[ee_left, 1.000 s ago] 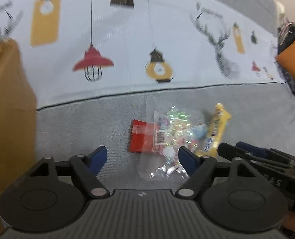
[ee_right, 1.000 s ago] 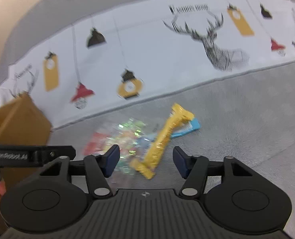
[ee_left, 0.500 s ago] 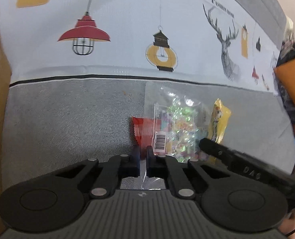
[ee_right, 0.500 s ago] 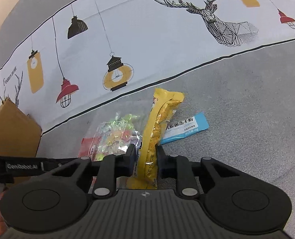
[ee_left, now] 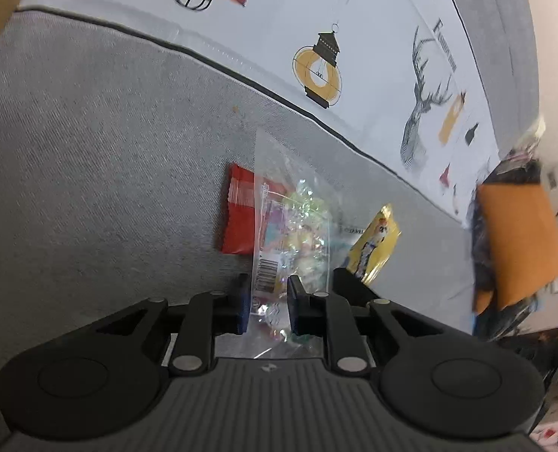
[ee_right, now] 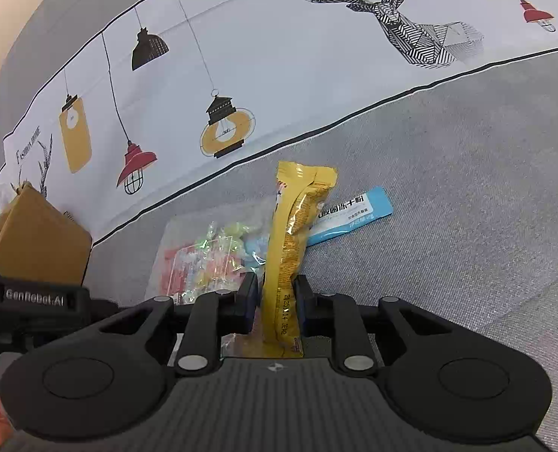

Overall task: Organize snacks
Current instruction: 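Grasp the candy bag with the left tool while the right grasps the yellow bar, then carry the clear candy bag and yellow bar over the box and open both tools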

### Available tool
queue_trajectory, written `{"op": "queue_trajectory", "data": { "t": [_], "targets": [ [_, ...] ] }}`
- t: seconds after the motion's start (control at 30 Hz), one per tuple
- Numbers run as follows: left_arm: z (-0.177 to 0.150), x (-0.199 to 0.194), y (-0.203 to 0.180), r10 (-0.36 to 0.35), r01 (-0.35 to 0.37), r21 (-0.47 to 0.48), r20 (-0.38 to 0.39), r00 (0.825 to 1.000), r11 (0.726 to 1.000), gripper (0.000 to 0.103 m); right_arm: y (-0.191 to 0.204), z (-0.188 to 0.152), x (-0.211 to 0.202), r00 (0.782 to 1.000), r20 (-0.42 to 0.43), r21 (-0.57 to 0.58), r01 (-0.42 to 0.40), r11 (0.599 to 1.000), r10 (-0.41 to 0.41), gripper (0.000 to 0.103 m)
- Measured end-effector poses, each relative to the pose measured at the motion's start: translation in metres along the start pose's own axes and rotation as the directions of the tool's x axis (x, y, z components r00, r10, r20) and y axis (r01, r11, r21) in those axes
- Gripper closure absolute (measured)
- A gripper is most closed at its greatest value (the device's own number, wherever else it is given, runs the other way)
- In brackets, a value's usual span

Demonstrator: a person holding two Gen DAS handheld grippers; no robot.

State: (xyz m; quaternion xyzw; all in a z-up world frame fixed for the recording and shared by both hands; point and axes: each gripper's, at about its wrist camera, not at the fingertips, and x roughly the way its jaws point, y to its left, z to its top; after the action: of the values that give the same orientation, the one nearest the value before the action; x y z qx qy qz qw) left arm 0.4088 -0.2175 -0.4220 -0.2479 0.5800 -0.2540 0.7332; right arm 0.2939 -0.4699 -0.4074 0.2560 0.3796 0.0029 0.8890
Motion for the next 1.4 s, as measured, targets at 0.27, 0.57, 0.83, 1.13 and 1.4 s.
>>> {"op": "queue_trajectory", "data": {
  "t": [0.27,0.57,0.83,1.13,1.4],
  "targets": [
    [-0.016,-0.025,-0.054,0.099,-0.117,0.259,0.083,0.992,0.959,0.095,0.002,0.002,-0.004,1.0,0.001,0.011,-0.023,1.0,0.023,0.081],
    [-0.073,-0.128,-0.112,0.216,-0.329,0.438,0.289,0.933,0.837,0.096,0.069,-0.019,-0.085,0.987,0.163,-0.122,0.017,0.992,0.003,0.088],
    [-0.12,-0.222,-0.1,0.196,-0.377,0.432,0.407,0.892,0.819,0.096,0.143,-0.072,-0.14,0.985,0.17,-0.156,-0.017,0.988,0.043,0.088],
    [-0.139,-0.349,-0.067,0.122,-0.411,0.368,0.604,0.788,0.834,0.096,0.269,-0.092,-0.183,0.962,0.203,-0.293,-0.119,0.949,0.183,0.088],
    [-0.133,-0.45,-0.034,0.049,-0.32,0.259,0.703,0.709,0.912,0.096,0.375,-0.07,-0.213,0.907,0.246,-0.463,-0.2,0.864,0.342,0.088]
  ]
}}
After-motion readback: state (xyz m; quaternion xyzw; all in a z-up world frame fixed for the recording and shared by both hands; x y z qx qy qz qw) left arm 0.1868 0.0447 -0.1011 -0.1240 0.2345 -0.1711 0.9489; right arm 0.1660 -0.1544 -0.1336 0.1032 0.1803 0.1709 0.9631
